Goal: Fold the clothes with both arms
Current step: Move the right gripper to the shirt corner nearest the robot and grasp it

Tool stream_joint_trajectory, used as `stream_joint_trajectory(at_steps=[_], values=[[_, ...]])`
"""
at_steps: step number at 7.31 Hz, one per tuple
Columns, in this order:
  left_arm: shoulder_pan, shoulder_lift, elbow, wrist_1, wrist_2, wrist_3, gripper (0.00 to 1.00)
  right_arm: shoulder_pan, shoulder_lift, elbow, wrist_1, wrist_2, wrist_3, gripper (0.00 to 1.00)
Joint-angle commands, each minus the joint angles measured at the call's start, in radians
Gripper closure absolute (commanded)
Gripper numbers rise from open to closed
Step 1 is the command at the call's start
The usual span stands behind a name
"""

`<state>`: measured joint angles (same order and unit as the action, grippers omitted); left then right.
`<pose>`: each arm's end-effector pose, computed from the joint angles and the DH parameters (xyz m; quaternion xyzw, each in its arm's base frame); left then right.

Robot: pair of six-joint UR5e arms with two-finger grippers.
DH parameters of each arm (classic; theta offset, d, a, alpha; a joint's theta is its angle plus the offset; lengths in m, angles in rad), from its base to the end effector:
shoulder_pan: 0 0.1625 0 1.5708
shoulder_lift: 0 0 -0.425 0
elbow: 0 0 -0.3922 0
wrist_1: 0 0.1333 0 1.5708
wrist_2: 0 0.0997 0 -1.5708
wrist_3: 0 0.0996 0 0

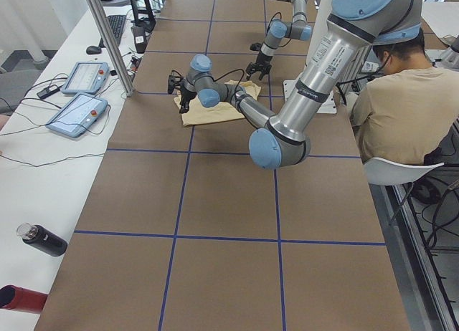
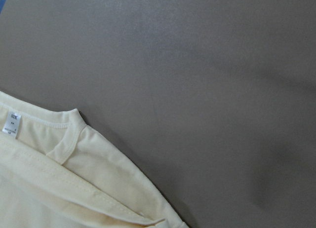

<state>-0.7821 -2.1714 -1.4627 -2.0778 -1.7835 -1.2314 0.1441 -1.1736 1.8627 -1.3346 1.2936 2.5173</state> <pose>0.4328 -0.5882 0.2964 0.1745 0.4531 -0.1420 0.8626 -0.5743 -0.2456 0.2830 -0.0588 -0.4552 0.5124 0.7258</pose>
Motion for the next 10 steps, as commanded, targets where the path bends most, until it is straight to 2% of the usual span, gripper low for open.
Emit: stream_joint_trajectory(at_steps=[1,2,3,7,8,9,10], values=[[0.001,0.001,-0.001,0.001,0.001,-0.004,0.44,-0.003,0.032,-0.043,0.000,-0.039,0.014,0.00],[0.001,0.001,-0.001,0.001,0.001,-0.004,0.43,0.000,0.038,-0.043,0.000,-0.039,0.021,0.02],[0.003,0.001,-0.002,0.001,0.003,-0.004,0.43,0.008,0.051,-0.045,-0.001,-0.039,0.018,0.20],[0.004,0.001,-0.004,0.001,0.003,-0.014,0.43,0.009,0.049,-0.066,-0.005,-0.033,0.005,0.19],[0.004,0.001,-0.004,0.001,0.001,-0.016,0.43,0.009,0.049,-0.066,-0.005,-0.033,0.005,0.34],[0.004,0.001,-0.005,0.001,0.001,-0.023,0.43,0.011,0.051,-0.066,-0.005,-0.033,0.006,0.93],[0.006,0.001,-0.005,0.001,0.001,-0.028,0.43,0.011,0.049,-0.066,-0.005,-0.031,0.003,1.00]])
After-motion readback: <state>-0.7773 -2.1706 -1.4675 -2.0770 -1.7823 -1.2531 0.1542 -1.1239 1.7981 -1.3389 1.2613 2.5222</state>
